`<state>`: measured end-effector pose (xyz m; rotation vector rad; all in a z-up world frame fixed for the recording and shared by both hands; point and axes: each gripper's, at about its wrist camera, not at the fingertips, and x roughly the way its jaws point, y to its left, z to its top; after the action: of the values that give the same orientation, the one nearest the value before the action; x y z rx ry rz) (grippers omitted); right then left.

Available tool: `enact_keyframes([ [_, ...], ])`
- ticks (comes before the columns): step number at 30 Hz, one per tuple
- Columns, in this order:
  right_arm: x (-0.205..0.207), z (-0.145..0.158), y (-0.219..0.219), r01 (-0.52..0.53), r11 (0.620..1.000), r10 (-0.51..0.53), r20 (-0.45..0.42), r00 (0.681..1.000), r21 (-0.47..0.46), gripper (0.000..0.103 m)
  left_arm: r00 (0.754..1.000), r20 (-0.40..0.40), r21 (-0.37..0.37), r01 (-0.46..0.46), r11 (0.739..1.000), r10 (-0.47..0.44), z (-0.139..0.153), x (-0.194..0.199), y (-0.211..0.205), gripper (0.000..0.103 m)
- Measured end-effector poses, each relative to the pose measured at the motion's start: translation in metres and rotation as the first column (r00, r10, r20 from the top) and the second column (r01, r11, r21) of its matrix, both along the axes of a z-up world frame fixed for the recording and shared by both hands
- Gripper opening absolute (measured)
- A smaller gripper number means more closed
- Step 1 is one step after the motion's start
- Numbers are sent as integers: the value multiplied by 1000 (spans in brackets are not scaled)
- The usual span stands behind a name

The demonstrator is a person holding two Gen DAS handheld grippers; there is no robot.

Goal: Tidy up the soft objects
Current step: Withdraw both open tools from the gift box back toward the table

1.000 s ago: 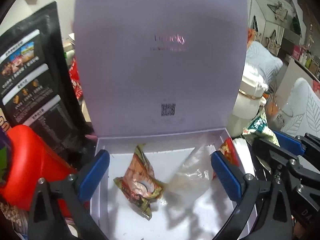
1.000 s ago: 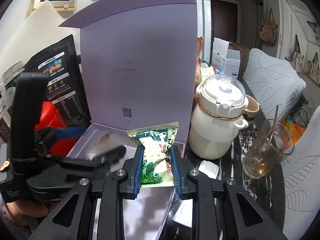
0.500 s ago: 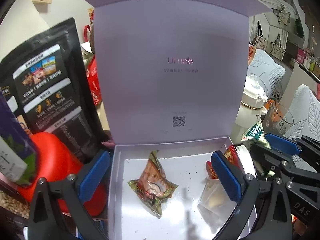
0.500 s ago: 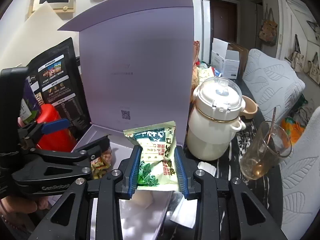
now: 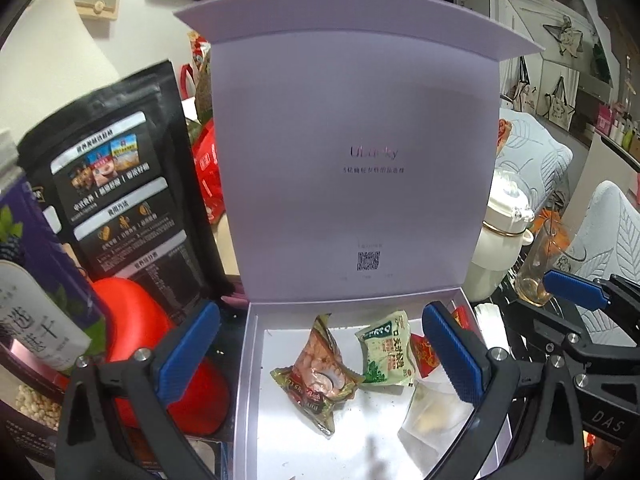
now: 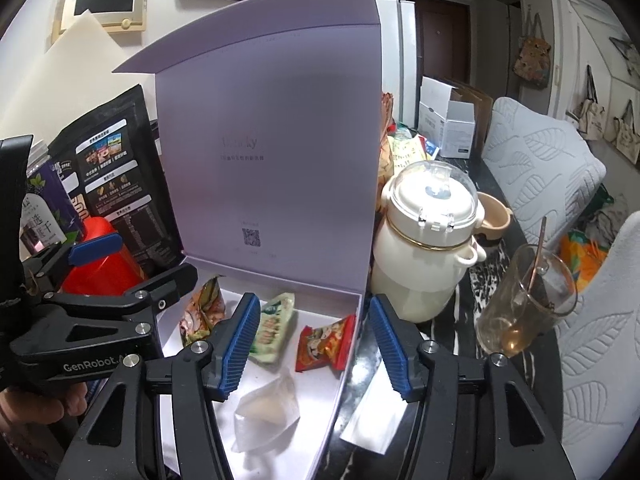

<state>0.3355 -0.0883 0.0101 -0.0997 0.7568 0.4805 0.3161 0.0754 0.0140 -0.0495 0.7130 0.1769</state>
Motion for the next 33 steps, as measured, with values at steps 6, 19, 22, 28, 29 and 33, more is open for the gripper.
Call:
enact_keyframes([
  [6,-5,10,-2,6,1000,-6,14,1000,-8,57,1000,15,10,7,1000,-7,8,-6,-7,103],
  [19,-39,54,-16,14,1000,-16,105,994,25,57,997,77,53,-1,999,-3,55,-43,-24,103],
  [22,-51,70,-21,12,999,-18,132,991,41,57,995,104,60,-3,998,-3,70,-57,-30,103],
  [28,-80,100,-30,9,999,-19,200,980,50,57,986,167,85,5,996,-19,99,-88,-45,103],
  [29,-86,105,-32,11,999,-21,212,977,53,57,985,173,83,7,997,-22,103,-92,-46,103],
  [33,-110,123,-43,19,998,-34,255,966,61,57,978,206,87,23,996,-41,117,-114,-53,103],
])
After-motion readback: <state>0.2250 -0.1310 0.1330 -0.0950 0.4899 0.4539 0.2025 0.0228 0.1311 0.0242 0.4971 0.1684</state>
